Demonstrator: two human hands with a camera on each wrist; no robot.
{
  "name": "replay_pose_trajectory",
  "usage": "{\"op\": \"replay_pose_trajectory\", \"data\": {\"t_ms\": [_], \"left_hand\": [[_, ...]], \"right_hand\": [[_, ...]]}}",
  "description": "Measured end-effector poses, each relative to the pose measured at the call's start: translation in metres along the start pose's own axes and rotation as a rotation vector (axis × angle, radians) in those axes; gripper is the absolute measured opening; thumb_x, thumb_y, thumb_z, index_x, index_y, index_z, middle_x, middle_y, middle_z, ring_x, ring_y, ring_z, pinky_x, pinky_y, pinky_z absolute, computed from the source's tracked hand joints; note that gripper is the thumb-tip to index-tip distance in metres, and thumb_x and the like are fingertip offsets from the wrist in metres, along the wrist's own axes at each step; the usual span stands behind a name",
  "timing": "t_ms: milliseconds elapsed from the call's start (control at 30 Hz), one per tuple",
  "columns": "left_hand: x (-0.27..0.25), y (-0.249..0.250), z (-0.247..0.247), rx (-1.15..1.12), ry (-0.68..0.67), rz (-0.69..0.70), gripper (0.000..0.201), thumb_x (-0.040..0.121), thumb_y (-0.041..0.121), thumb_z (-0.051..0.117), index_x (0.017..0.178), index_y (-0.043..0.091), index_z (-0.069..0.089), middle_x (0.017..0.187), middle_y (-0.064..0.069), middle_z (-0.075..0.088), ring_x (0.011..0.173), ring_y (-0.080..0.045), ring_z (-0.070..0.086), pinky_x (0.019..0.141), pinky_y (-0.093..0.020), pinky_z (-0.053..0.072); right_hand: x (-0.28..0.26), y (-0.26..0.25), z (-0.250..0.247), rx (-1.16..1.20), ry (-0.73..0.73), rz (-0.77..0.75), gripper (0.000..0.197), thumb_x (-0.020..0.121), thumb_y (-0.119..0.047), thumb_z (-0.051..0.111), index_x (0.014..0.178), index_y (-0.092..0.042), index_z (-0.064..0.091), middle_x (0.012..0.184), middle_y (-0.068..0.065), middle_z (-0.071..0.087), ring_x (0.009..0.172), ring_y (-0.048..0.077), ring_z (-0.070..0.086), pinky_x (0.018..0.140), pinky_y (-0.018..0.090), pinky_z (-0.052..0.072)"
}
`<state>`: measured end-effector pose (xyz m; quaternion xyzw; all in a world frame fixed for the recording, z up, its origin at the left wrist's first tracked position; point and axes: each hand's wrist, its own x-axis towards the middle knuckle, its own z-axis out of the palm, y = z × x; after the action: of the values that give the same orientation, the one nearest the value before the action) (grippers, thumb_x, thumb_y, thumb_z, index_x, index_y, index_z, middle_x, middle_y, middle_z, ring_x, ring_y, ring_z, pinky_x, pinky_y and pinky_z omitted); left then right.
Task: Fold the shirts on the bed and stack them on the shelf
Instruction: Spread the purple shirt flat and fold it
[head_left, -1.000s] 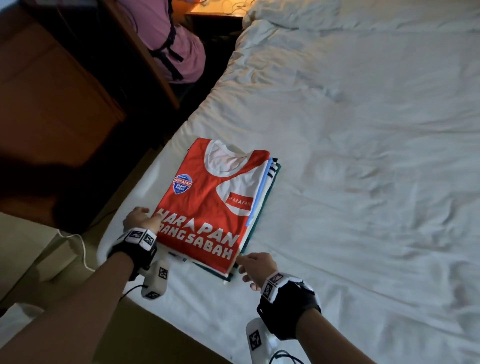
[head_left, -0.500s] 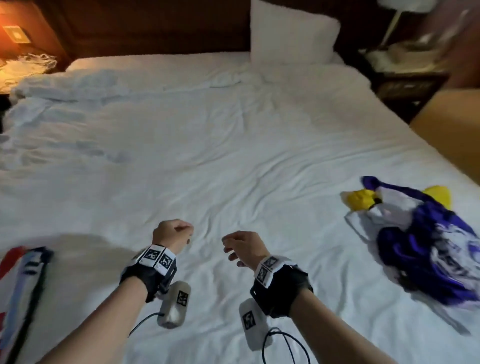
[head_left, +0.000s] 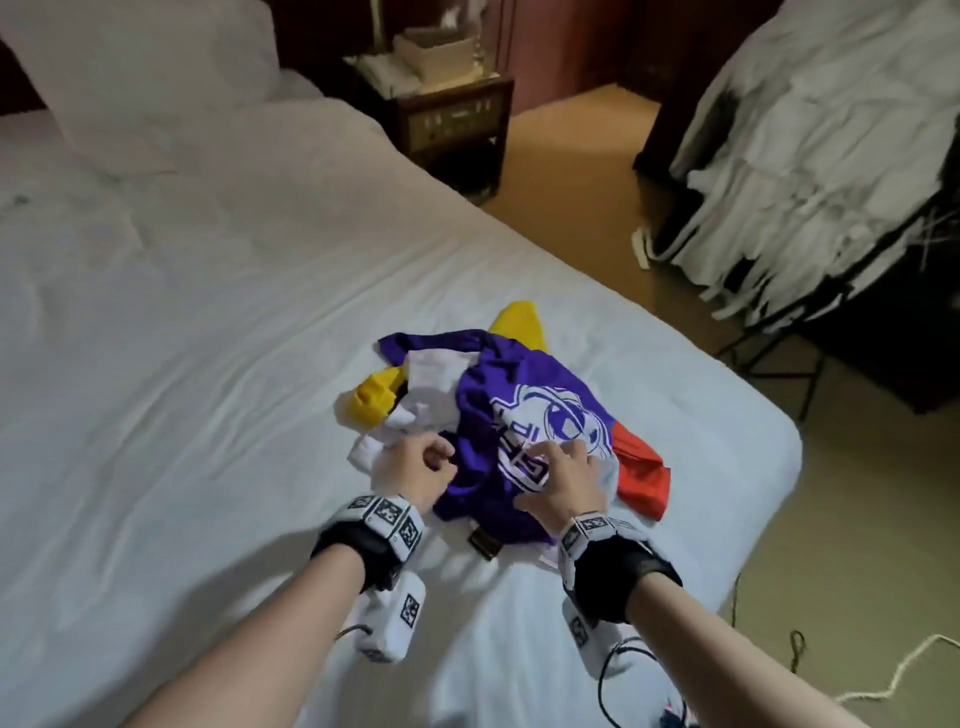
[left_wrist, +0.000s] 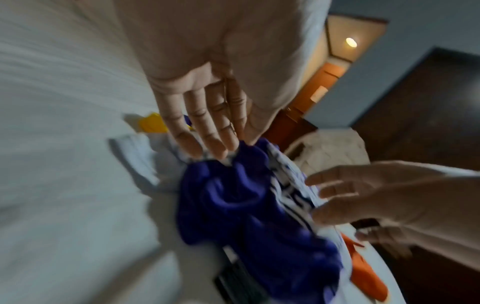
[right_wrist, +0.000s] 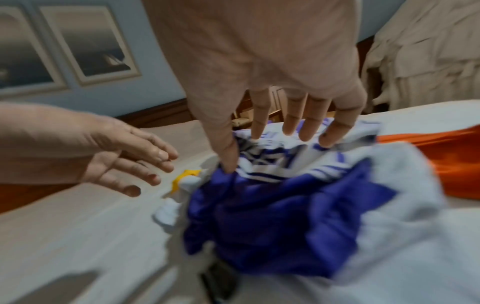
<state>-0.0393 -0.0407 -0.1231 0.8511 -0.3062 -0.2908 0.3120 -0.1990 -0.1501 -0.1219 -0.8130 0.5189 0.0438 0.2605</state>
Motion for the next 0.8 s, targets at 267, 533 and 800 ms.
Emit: {"op": "replay_pose_trajectory", "data": {"t_ms": [267,533,800], "left_hand": [[0.005,0.011,0.074,0.260,-0.034,-0.088,0.036,0.075,0.020,0.075,0.101,0.022,0.051,0.103,-0.001,0.055,0.101,-0.026,0.059,0.084,-0.033,0.047],[-0.025,0.054,0.005,-0.106,0.030,0.259,0.051,0.070,0.003,0.069,0.112,0.030,0.060,0.110,0.006,0.062,0.098,-0.013,0.063,0.089,-0.027,0.053],[-0.115,0.163,-0.199,-0.323,0.343,0.365,0.012,0.077,0.023,0.066,0.085,0.030,0.071,0.087,-0.001,0.073,0.084,-0.022,0.068,0.079,-0.034,0.054]], "right_hand": [[0.015,0.066,0.010,0.072,0.110,-0.177,0.009,0.083,-0.024,0.070,0.089,-0.029,0.076,0.114,-0.003,0.055,0.113,0.026,0.045,0.090,0.030,0.038],[-0.018,-0.018,-0.066,0.686,0.405,-0.392,0.012,0.085,-0.005,0.065,0.086,-0.016,0.069,0.076,-0.014,0.062,0.076,0.004,0.058,0.074,0.018,0.042],[-0.104,-0.187,-0.229,0.885,0.314,-0.626,0.007,0.096,-0.009,0.049,0.096,-0.014,0.055,0.087,-0.008,0.056,0.079,0.009,0.049,0.079,0.025,0.038]]}}
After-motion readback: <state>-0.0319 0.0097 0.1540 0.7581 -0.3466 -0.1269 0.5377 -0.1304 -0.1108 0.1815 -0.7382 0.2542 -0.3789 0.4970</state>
